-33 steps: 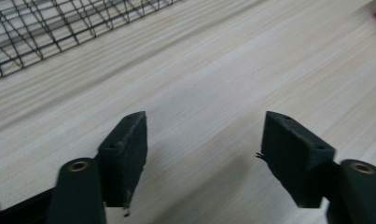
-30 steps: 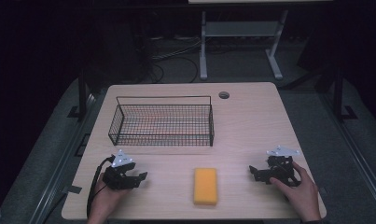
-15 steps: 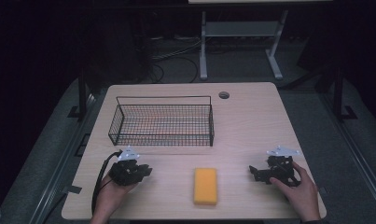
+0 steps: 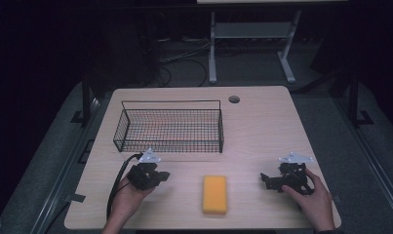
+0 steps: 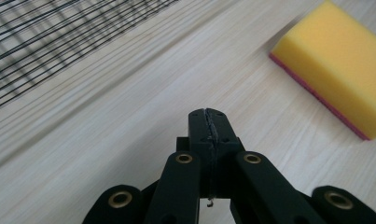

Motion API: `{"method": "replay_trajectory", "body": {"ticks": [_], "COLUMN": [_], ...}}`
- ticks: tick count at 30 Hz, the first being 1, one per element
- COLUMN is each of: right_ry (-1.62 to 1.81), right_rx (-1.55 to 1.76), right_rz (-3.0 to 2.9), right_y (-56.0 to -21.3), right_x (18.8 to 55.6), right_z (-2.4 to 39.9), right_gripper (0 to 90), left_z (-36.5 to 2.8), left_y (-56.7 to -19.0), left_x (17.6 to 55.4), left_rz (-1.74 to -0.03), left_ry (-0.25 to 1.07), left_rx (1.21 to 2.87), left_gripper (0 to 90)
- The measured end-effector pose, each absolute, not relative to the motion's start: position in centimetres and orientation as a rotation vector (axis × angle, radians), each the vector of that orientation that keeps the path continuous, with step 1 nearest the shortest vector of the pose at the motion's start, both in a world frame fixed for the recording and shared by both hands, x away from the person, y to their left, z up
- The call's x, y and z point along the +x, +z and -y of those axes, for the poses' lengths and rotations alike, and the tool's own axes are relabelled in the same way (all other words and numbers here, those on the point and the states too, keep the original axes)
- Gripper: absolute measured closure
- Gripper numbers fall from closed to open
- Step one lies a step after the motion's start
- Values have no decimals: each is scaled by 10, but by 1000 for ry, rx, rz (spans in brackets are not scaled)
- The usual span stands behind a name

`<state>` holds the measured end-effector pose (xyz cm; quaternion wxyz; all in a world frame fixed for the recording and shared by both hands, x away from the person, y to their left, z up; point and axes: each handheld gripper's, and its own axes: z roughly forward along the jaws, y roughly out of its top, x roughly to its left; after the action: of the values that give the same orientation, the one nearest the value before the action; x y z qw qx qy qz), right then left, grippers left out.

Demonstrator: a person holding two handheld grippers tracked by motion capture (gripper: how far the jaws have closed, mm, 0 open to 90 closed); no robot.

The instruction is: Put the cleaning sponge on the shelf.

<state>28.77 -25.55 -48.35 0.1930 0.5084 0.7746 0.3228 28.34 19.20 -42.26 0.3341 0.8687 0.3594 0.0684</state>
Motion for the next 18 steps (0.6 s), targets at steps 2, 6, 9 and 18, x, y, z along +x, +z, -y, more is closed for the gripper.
{"method": "replay_trajectory", "body": {"ticks": [2, 6, 9, 18], "right_ry": [906, 906, 906, 906], "right_rx": [1426, 1426, 1426, 1426], "right_rz": [-2174, -2174, -2174, -2174], "right_y": [-484, -484, -484, -484], "right_x": [288, 288, 288, 288], "right_z": [256, 256, 256, 256], "right_gripper": [0, 0, 0, 0], "left_z": [-186, -174, -168, -139], "left_y": [-423, -424, -425, -431], "left_x": [284, 287, 288, 293], "left_rz": [-925, -901, -888, -824], "left_ry": [168, 148, 136, 95], "left_rx": [2275, 2289, 2293, 2324], "left_gripper": [896, 896, 896, 897]}}
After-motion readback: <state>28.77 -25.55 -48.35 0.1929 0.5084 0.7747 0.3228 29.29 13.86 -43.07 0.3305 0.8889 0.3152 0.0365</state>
